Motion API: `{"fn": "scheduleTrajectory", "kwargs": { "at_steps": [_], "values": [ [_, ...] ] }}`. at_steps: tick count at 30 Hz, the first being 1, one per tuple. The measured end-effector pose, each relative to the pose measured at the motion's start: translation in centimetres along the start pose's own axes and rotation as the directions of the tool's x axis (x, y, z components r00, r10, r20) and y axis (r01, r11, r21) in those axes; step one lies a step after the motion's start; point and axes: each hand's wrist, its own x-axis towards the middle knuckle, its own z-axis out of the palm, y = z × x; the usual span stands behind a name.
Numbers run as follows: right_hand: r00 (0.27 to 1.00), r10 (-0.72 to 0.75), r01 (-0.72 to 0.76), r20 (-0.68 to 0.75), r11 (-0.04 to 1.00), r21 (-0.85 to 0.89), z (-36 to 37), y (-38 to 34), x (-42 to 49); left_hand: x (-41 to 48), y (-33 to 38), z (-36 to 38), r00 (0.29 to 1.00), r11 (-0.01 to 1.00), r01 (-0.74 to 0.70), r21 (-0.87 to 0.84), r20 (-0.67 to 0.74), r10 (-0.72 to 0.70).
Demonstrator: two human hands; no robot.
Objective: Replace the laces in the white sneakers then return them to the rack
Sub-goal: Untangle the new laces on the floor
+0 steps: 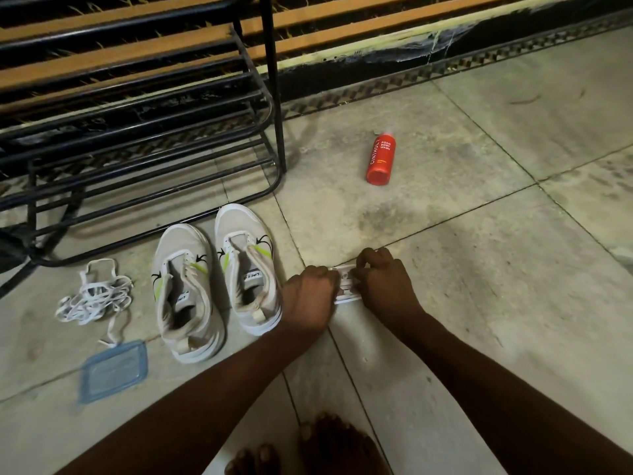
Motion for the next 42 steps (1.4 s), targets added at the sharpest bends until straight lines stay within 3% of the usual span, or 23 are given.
{"fn": "scheduleTrajectory", "kwargs": {
  "at_steps": [3,7,12,20,27,31,34,37,42],
  "values": [
    [0.997,-0.076,0.077,0.01,0.994,-0.079,0.3,-0.3,0.2,-0.2,0.2,-0.1,0.998,0.997,-0.061,0.048,0.026,0.059],
    [0.988,-0.153,0.156,0.03,0.978,-0.136,0.3,-0.7,-0.1,0.0,-0.2,0.7,0.995,0.998,-0.065,-0.023,-0.071,0.063],
    [0.986,-0.145,0.157,0.079,0.971,-0.18,0.9,-0.6,0.8,-0.6,-0.1,0.6,0.989,0.993,-0.08,-0.091,-0.128,0.068],
    [0.979,-0.092,0.126,0.182,0.976,-0.18,0.4,-0.3,1.7,0.4,-0.3,-0.5,0.987,0.99,-0.119,0.072,0.119,0.11],
    [0.987,-0.1,0.124,0.123,0.97,-0.207,0.1,-0.5,2.6,1.5,0.0,-1.2,0.986,0.986,-0.118,0.118,0.129,0.102],
    [0.984,-0.155,0.171,0.084,0.952,-0.253,-0.4,-0.8,2.5,1.9,-0.3,-1.2,0.995,0.997,-0.073,0.024,0.064,0.071],
    [0.985,-0.135,0.152,0.107,0.974,-0.166,-0.1,-0.3,2.2,1.7,-0.2,-1.4,0.996,0.995,-0.014,-0.1,0.089,0.023],
    [0.994,-0.034,0.028,0.108,0.998,0.06,-0.7,0.6,1.8,1.3,-0.4,-1.5,0.997,0.985,0.009,-0.174,0.083,0.005],
    [0.996,0.072,-0.051,-0.057,0.951,0.306,-1.0,0.7,0.6,0.2,-0.8,-2.5,0.997,0.939,0.067,-0.337,-0.002,-0.072]
  ]
}}
